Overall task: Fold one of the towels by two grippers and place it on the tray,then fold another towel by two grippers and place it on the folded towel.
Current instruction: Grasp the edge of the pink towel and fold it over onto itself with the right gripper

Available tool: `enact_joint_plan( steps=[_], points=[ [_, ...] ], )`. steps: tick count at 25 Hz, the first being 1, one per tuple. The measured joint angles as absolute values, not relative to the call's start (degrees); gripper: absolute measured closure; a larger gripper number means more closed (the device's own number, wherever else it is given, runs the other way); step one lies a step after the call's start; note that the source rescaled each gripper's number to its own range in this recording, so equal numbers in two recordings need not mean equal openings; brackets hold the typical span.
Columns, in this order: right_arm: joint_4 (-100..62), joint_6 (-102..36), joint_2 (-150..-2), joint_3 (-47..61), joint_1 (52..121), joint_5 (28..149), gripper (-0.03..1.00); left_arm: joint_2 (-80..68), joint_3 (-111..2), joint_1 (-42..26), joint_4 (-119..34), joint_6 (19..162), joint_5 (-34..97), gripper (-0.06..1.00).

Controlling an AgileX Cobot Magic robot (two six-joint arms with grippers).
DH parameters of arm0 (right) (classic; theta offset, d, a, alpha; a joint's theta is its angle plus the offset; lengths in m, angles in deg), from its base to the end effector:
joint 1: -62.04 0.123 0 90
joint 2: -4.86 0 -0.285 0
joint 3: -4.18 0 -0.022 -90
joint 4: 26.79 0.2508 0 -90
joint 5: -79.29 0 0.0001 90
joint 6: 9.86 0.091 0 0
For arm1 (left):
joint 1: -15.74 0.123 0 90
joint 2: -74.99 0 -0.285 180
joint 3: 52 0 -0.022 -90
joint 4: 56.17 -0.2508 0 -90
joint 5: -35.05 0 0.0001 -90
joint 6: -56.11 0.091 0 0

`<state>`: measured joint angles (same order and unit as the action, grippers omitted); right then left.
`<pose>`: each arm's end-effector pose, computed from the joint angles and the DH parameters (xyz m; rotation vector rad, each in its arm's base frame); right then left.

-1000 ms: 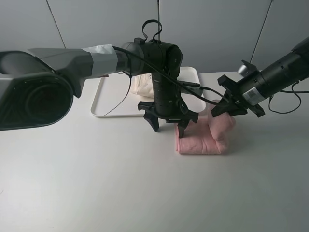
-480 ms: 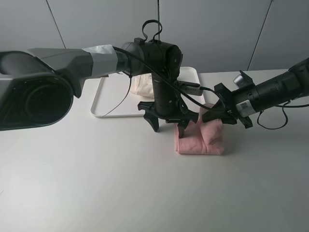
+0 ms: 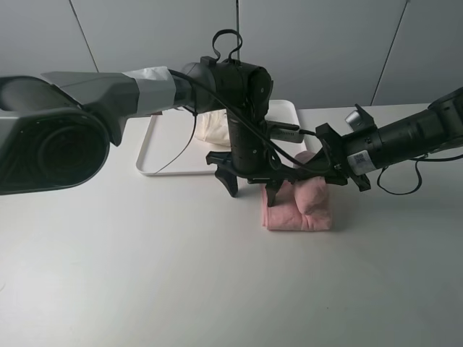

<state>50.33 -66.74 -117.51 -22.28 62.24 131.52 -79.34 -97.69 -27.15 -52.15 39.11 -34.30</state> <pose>0.3160 0.0713 0.1046 0.1249 2.6994 1.3014 0.3657 -0.3479 0.0964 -0.6666 -3.0652 0.1173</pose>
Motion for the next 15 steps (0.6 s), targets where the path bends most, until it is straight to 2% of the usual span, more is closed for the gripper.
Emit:
enact_joint_plan(
  steps=[10, 15],
  points=[
    [50.81, -67.24, -117.51, -22.28, 62.60, 131.40, 0.87, -76.37, -97.42, -25.80, -52.41, 39.64, -34.64, 0.02],
    [51.90, -67.38, -117.51, -22.28, 62.60, 131.40, 0.87, -72.99, -101.49, -24.41, -52.95, 40.32, -34.77, 0.02]
  ],
)
